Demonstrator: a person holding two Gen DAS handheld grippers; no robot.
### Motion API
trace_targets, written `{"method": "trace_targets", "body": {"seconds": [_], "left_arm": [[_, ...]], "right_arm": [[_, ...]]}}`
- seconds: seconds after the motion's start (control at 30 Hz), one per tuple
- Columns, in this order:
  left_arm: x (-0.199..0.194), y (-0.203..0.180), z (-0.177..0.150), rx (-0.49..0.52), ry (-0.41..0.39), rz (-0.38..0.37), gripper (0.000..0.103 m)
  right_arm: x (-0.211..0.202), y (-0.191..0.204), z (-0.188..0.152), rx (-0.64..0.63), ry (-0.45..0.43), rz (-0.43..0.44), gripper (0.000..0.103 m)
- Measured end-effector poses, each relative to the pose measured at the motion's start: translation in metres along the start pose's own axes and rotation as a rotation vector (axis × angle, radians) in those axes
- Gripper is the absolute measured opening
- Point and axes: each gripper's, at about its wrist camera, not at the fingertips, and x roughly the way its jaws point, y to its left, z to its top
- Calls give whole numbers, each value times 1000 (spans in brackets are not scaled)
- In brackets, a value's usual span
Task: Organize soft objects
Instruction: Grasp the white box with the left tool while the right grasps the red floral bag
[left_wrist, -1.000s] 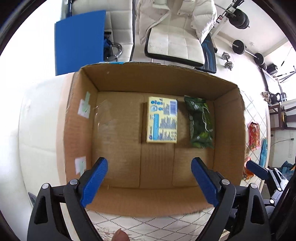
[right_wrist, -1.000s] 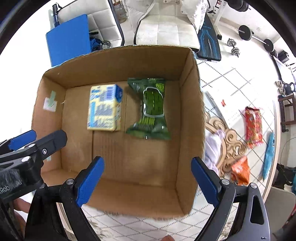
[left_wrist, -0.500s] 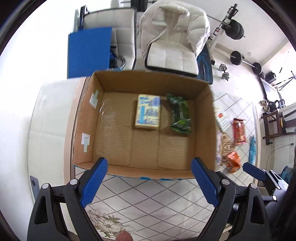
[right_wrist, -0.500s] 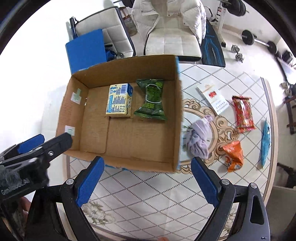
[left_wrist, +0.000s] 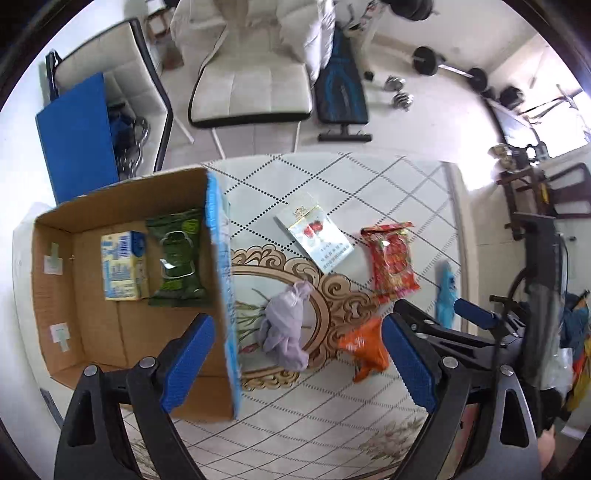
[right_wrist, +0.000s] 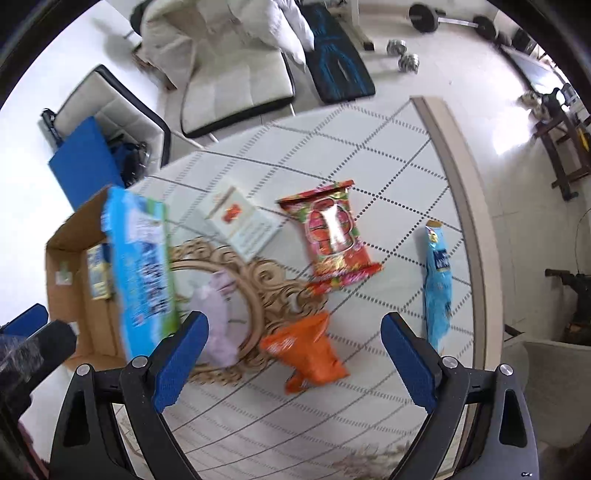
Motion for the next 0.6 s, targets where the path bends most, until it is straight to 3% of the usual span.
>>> {"method": "trace_targets", "body": {"seconds": [0.13,0.23,0.3,0.37,0.47,0.6], "left_arm": [[55,-12,35,-43,72,37,92],[90,-17,55,-67,122,52,92],[109,-20,64,-77,157,56,92],[127,-22,72,-86,189,55,92],[162,-24,84,-130,259,61,92],[199,-28,93,-160,331,101,92]], "right_arm": [[59,-16,32,13,82,-9,89],[90,-22,47,11,136,-20,78],[96,-27,53,-3,138,-64,57],[91,-37,57,33,138,-34,55],[81,-52,65,49,101,-67,53],[81,-70,73,56,128,-41,53]]}}
